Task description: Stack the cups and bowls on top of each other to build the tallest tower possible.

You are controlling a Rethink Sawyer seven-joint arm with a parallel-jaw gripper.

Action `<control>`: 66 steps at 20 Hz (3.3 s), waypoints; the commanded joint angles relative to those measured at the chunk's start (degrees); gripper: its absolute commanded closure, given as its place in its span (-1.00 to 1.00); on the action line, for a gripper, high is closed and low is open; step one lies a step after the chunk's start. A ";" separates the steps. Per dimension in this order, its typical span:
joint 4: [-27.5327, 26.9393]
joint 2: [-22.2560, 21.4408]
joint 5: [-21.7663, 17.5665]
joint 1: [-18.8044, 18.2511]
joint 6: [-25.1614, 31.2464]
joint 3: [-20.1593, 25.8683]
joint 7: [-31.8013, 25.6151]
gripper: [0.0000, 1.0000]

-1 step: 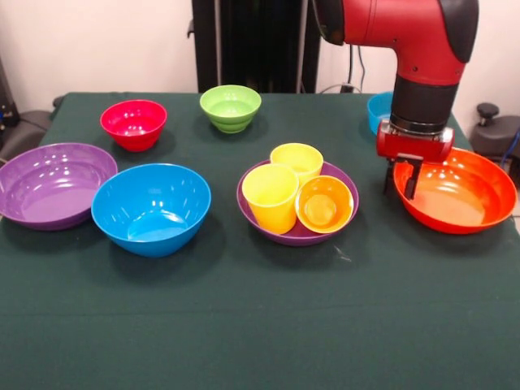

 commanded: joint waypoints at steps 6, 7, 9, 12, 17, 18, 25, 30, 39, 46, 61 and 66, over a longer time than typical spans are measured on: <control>-1.43 -8.50 0.30 3.47 25.09 -2.15 7.55 1.00; -1.29 -9.17 0.12 2.91 25.42 -2.04 7.29 1.00; -1.02 -10.06 -0.04 2.35 26.00 -1.74 7.10 1.00; -0.10 -12.14 -0.28 1.55 27.51 -1.25 6.68 1.00; 4.45 -16.16 -0.99 0.17 27.44 -0.47 5.53 1.00; 4.76 -16.69 -1.04 -0.04 27.69 -0.34 5.34 1.00; 7.01 -19.81 -1.47 -2.02 29.31 0.91 3.48 1.00; 6.83 -24.28 -3.06 -4.24 35.38 0.23 0.18 1.00; 4.37 -30.09 -7.61 -15.63 45.97 3.48 -13.19 1.00; 0.32 -29.40 -11.98 -29.44 49.95 11.10 -24.76 1.00; -1.78 -15.47 -14.03 -50.38 39.93 34.75 -36.64 1.00; 1.57 -14.00 -13.90 -54.35 36.66 40.88 -35.50 1.00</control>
